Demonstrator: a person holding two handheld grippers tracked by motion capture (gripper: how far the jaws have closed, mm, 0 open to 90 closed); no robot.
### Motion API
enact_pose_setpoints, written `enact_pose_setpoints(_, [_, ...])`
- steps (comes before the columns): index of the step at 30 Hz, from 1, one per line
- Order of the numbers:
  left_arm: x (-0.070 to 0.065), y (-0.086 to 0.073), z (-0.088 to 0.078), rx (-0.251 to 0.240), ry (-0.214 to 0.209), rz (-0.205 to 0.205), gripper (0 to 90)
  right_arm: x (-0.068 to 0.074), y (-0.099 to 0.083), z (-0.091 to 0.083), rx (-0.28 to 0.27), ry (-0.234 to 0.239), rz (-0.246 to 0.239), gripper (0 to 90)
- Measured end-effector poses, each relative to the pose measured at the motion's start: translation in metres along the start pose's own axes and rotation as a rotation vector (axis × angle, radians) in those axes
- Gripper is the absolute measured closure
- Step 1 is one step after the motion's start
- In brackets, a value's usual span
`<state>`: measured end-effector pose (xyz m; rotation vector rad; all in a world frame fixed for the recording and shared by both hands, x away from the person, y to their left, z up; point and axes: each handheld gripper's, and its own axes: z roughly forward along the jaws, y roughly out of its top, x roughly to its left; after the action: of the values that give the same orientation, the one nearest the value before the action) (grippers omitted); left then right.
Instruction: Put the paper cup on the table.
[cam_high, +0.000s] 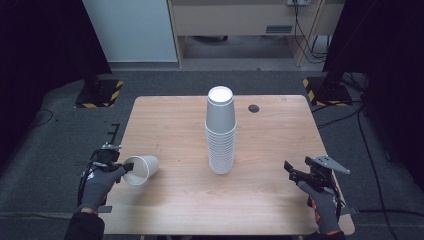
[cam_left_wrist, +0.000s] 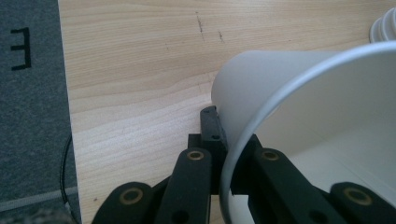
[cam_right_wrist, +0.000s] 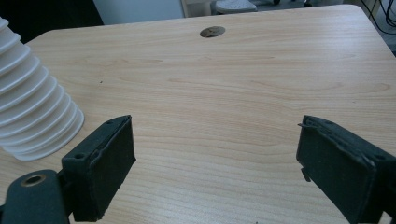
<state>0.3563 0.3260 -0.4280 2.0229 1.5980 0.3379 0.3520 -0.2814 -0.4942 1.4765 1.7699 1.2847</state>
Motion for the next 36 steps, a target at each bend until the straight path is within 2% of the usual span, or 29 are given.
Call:
enact_pose_setpoints(4, [0.001,0.003,0.0,0.048,0.0,-0.014,87.7,0.0,0.0,0.0,0.003,0.001,0.004,11.7])
enact_pose_setpoints(6, [0.002,0.007,0.0,0.086,-0.001,-0.039,87.6,0.0,0.0,0.0,0.002,0.002,0.001,11.7])
enact_pose_setpoints(7, [0.002,0.007,0.0,0.086,-0.001,-0.039,87.6,0.0,0.0,0.0,0.002,0.002,0.001,11.7])
enact_pose_setpoints(10, [0.0,0.012,0.001,0.127,0.012,-0.042,87.7,0.0,0.0,0.0,0.003,0.003,0.0,11.7])
enact_pose_setpoints(12, [-0.002,0.016,0.002,0.163,0.042,-0.028,87.6,0.0,0.0,0.0,0.004,0.004,-0.001,11.7])
enact_pose_setpoints(14, [-0.003,0.018,0.002,0.169,0.047,-0.028,87.6,0.0,0.0,0.0,0.004,0.005,-0.001,11.7])
enact_pose_setpoints(19, [-0.006,0.025,0.005,0.223,0.058,-0.048,87.7,0.0,0.0,0.0,0.004,0.005,0.0,11.7])
enact_pose_setpoints(21, [-0.007,0.028,0.009,0.287,0.049,-0.056,87.6,0.0,0.0,0.0,0.005,0.007,0.0,11.7])
enact_pose_setpoints(24, [-0.008,0.031,0.013,0.325,0.052,-0.06,87.6,0.0,0.0,0.0,0.005,0.008,0.004,11.7])
enact_pose_setpoints(32, [-0.012,0.035,0.024,0.385,0.063,-0.063,87.4,0.0,0.001,0.001,0.006,0.01,0.002,11.7])
enact_pose_setpoints(36, [-0.012,0.036,0.026,0.381,0.057,-0.074,86.9,0.0,0.0,0.001,0.007,0.01,0.001,11.7])
